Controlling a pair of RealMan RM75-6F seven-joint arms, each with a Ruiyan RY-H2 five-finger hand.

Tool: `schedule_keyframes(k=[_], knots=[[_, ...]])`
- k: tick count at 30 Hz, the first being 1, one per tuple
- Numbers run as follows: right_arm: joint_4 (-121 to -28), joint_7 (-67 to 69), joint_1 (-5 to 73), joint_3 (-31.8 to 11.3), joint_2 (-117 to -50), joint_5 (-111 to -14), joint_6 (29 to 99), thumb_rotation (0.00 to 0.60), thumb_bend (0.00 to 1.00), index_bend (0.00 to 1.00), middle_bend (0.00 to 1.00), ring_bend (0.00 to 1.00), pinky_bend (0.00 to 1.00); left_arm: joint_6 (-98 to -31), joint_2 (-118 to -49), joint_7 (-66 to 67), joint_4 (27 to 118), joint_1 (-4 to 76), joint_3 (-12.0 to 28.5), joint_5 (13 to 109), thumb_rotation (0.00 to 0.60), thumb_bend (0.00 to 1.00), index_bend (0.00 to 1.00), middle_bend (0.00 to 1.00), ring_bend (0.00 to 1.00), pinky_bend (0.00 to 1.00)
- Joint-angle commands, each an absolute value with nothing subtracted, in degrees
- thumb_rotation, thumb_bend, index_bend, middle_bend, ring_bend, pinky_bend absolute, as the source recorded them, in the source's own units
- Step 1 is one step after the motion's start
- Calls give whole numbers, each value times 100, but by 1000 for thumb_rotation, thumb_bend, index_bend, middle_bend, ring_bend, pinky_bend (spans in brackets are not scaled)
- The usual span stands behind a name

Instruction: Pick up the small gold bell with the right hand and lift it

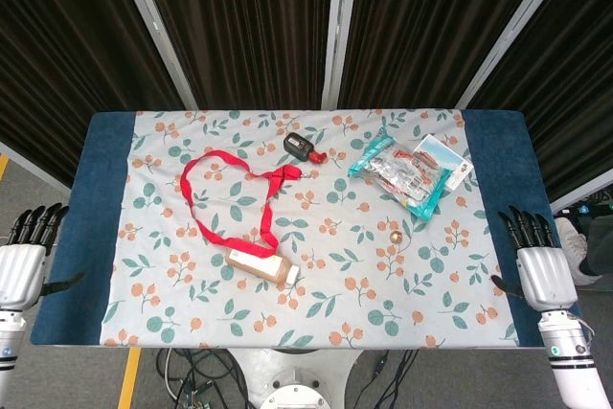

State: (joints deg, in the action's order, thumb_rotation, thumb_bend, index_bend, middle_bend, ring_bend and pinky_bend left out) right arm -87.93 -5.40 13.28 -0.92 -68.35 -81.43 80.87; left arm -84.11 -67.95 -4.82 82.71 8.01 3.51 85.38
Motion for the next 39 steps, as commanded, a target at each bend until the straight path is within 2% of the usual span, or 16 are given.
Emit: schedule_keyframes(k=[1, 6, 13, 20, 29, 39], knots=[[-8825, -679, 1451, -186, -6818, -8083, 7873, 600, 1, 0, 0, 0, 0, -8404, -6804, -494, 8258, 800, 343, 8542, 600, 86, 35, 40, 0, 21], [-8943, -876, 1761, -350, -6762, -7987, 7386, 600, 3, 0, 0, 0, 0, -8315, -6783, -565, 8272, 820, 312, 8544, 600, 86, 35, 40, 0, 21], [-9227, -1740, 2623, -650, -6778, -7691, 6199, 600, 40, 5, 0, 0, 0, -8251, -6757, -661, 8263, 828, 301, 8521, 600, 87, 35, 40, 0, 21], [-9084, -2593, 3419, -859, -7203, -7029, 5197, 600, 98, 102, 0, 0, 0, -8206, -6796, -790, 8168, 829, 280, 8517, 600, 87, 36, 40, 0, 21], [-8739, -3053, 3892, -813, -7764, -6526, 4782, 600, 132, 190, 0, 0, 0, -8209, -6790, -934, 8106, 830, 280, 8536, 600, 87, 36, 40, 0, 21], [-8872, -3317, 4189, -784, -7635, -6054, 4622, 600, 174, 301, 0, 0, 0, -8171, -6785, -1023, 8090, 841, 270, 8540, 600, 87, 36, 40, 0, 21]])
